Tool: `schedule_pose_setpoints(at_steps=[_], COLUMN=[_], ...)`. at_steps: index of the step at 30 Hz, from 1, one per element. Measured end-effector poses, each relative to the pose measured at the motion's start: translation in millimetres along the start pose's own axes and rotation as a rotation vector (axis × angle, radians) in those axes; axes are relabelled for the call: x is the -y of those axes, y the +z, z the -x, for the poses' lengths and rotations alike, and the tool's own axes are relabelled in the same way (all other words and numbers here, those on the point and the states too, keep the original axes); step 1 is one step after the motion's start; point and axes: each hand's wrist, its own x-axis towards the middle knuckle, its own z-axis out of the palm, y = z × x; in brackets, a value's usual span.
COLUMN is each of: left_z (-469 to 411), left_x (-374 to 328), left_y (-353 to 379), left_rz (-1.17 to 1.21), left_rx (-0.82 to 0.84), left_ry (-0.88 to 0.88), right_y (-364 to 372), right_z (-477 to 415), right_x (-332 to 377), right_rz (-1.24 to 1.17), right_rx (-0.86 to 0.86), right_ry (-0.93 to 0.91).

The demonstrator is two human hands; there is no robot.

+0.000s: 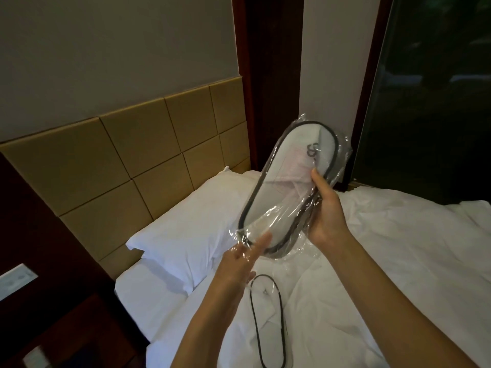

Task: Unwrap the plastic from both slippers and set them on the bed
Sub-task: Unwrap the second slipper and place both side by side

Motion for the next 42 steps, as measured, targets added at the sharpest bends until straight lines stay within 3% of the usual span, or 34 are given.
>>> schedule_pose_setpoints(at_steps=[6, 13, 22, 36, 42], left_z=[-7, -9, -7, -2, -1], left_x=[5, 3, -16, -28, -35], left_y=[1, -7, -13, -28, -30], left_rz=[0.067, 0.043, -0.11, 0.022, 0.044], left_rx=[-0.096, -0.135, -0.127, -0.36, -0.399], left_ry=[0.003, -0.008, 0.187, 0.384, 0.431], right_y=[-3, -10, -26, -71, -92], right_z=[-4, -13, -23, -34, -40], right_x=[-13, -12, -5, -6, -4], right_rz=[-0.013, -0.049, -0.128, -0.257, -0.442], right_rx=[0.009, -0.115, -0.276, -0.538, -0.589], right_ry=[0.077, 0.123, 0.216, 0.264, 0.261])
